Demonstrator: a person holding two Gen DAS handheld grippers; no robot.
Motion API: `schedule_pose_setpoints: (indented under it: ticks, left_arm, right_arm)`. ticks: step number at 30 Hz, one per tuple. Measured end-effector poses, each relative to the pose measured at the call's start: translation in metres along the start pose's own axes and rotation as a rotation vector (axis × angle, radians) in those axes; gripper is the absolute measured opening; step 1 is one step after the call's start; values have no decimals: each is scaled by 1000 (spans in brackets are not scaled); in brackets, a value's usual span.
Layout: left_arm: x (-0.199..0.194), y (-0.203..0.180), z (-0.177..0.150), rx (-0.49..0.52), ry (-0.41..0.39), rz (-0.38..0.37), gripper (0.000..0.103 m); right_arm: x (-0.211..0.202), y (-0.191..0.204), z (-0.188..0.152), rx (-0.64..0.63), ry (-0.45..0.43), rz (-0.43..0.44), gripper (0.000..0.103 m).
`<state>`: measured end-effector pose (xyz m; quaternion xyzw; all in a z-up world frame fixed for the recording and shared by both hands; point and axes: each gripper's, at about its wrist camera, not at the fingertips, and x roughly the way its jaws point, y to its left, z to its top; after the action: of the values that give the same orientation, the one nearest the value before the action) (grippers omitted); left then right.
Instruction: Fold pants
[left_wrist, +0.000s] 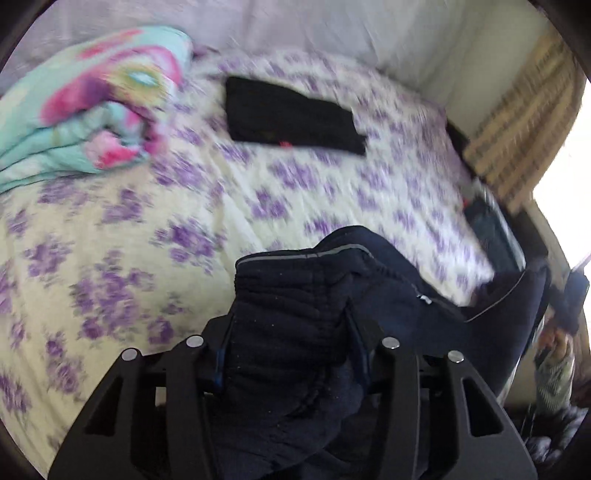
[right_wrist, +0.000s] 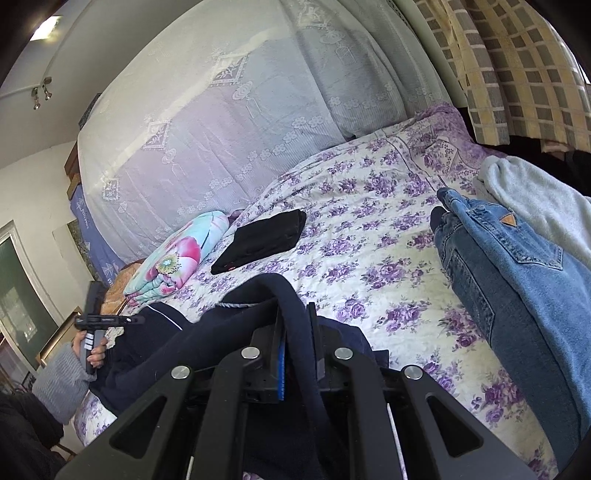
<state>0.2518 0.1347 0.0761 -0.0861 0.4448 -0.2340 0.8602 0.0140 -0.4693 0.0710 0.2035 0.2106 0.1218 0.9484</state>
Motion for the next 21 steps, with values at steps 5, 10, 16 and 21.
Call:
schedule_pose_setpoints:
  ticks: [5, 10, 16, 21]
  left_arm:
    - [-90, 47, 9, -243, -288, 22, 47]
    - [-123, 80, 21, -332, -353, 131, 48]
    - [-26, 137, 22, -470, -177, 337, 48]
    - [-4, 163, 3, -546, -190, 294, 51]
  right_arm:
    - [37, 9, 38, -38, 26, 24, 9]
    - [136, 12, 96, -10, 118, 81, 9]
    - [297, 20, 105, -73, 338, -48, 21]
    - [255, -4, 131, 50, 151, -92, 68]
